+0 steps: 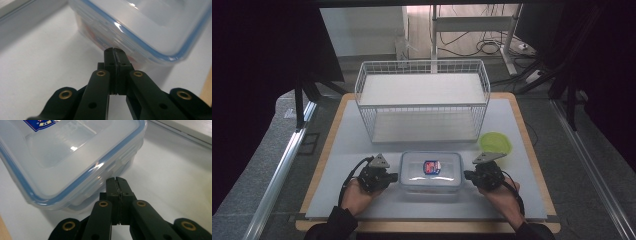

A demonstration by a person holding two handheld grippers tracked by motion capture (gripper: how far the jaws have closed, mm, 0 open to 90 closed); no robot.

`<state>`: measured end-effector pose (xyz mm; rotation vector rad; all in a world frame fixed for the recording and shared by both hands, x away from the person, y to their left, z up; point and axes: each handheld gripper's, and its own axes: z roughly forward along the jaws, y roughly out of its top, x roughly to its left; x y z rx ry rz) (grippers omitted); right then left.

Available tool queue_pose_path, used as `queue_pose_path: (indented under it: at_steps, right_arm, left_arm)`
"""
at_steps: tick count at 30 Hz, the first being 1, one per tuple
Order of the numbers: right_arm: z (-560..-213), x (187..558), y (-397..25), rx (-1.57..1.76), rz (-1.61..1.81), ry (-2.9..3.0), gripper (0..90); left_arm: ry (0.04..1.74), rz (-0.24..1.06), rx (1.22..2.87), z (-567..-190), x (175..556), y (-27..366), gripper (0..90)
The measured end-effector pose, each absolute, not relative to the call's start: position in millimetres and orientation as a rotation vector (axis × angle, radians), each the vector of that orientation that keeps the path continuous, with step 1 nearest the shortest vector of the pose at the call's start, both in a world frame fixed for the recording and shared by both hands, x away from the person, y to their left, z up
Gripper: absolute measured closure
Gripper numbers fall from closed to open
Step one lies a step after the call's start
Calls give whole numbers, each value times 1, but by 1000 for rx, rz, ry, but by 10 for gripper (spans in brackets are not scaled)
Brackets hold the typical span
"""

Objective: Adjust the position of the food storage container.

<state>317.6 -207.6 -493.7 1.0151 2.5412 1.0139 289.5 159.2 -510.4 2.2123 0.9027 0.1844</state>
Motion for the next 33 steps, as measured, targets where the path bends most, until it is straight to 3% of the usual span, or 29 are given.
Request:
queue_pose_path:
  at_steps: [7,9,14,17,18,19,21,22,23,24,29,33]
  right_arm:
    - [-495,323,-205,1006,1019,2543,894]
    - [-492,321,-206,992,999,2529,832]
    - [-480,314,-217,977,1042,2472,745]
    - [-477,310,-222,960,1060,2459,685]
    - [-476,308,-224,953,1076,2454,649]
    - [-474,305,-228,950,1103,2436,579]
    - [-474,304,-230,945,1120,2430,544]
    - [-473,303,-232,935,1147,2425,459]
    - [-473,303,-232,935,1147,2425,459]
    - [-472,301,-234,915,1165,2427,393]
    - [-472,298,-235,878,1195,2443,259]
    - [-474,297,-233,877,1215,2447,199]
  left_arm:
    - [901,195,2209,-511,283,161,880]
    - [907,204,2201,-511,285,164,832]
    - [928,294,2168,-508,283,176,677]
    - [935,331,2157,-507,281,180,524]
    - [940,362,2153,-507,278,183,524]
    - [935,379,2153,-507,277,184,421]
    - [933,405,2148,-507,274,187,317]
    - [937,418,2132,-508,270,190,276]
    - [937,418,2132,-508,270,190,253]
    - [941,420,2119,-509,267,191,220]
    - [940,440,2119,-512,258,195,101]
    - [947,442,2111,-517,255,199,56]
